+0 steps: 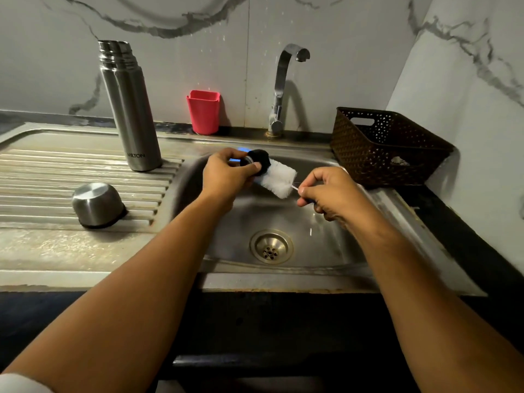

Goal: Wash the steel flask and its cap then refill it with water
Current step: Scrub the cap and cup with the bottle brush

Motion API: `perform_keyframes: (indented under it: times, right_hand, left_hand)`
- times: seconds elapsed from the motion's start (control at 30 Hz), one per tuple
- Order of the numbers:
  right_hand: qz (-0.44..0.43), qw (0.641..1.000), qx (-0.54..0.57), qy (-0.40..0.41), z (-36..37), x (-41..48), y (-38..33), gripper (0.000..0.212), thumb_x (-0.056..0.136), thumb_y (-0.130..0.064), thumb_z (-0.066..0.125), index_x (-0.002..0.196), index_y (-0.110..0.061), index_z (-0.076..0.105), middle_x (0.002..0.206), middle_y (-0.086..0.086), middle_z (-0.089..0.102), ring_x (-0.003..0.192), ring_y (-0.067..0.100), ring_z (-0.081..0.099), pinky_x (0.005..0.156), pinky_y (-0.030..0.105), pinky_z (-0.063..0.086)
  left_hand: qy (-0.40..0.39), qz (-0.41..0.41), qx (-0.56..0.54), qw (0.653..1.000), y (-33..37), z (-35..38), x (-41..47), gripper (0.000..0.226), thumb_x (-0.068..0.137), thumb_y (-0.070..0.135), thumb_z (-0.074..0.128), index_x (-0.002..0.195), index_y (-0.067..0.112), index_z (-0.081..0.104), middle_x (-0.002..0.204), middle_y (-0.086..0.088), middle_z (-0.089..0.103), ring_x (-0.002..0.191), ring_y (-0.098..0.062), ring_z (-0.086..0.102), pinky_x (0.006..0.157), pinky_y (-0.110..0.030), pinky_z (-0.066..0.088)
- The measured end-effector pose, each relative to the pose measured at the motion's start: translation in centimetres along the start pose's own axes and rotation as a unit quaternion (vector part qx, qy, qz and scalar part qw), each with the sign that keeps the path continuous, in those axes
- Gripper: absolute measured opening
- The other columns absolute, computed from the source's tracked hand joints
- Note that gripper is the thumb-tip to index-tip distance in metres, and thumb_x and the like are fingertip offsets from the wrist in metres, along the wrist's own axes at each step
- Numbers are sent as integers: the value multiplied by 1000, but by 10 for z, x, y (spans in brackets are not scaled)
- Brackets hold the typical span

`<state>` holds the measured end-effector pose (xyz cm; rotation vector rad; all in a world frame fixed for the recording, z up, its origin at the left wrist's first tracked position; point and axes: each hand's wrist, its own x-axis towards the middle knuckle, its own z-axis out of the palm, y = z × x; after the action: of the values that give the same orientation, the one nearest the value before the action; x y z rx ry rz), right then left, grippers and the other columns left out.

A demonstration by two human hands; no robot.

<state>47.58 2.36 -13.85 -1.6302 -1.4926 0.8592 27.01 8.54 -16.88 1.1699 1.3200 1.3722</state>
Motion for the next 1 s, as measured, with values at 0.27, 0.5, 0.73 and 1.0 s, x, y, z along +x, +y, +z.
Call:
perform_keyframes:
  times: [0.27,0.5,0.73,1.0]
  right_hand:
    - [-125,978,-139,87,6,3,0,14,85,-14,79,75,-22,72,61,-8,63,56,8,56,54,26,43]
    - [-161,950,-246,102,-5,-12,-15,9,86,-20,78,80,-26,74,72,-10,67,70,8,64,62,29,51]
    - [-153,938,-291,106,-9,-9,-19,14,87,-15,75,77,-25,71,74,-10,67,69,10,63,59,25,43]
    - [-151,939,-286,115,0,-1,-16,14,85,-15,75,75,-23,69,76,-6,69,77,17,66,71,35,58]
  left_hand:
    - [50,22,128,990,-9,-15,6,42,62,32,92,102,23,82,88,5,80,84,-17,77,87,-43,63]
    - [55,18,158,986,-11,-14,8,25,68,23,94,89,23,79,82,7,79,80,-12,76,84,-39,63]
    - [9,47,227,973,-8,-2,1,23,69,25,95,83,20,79,79,6,77,82,-15,75,81,-37,63]
    - [-35,-6,125,992,-8,2,-4,15,76,15,92,85,15,80,83,-8,79,79,-21,76,82,-39,65]
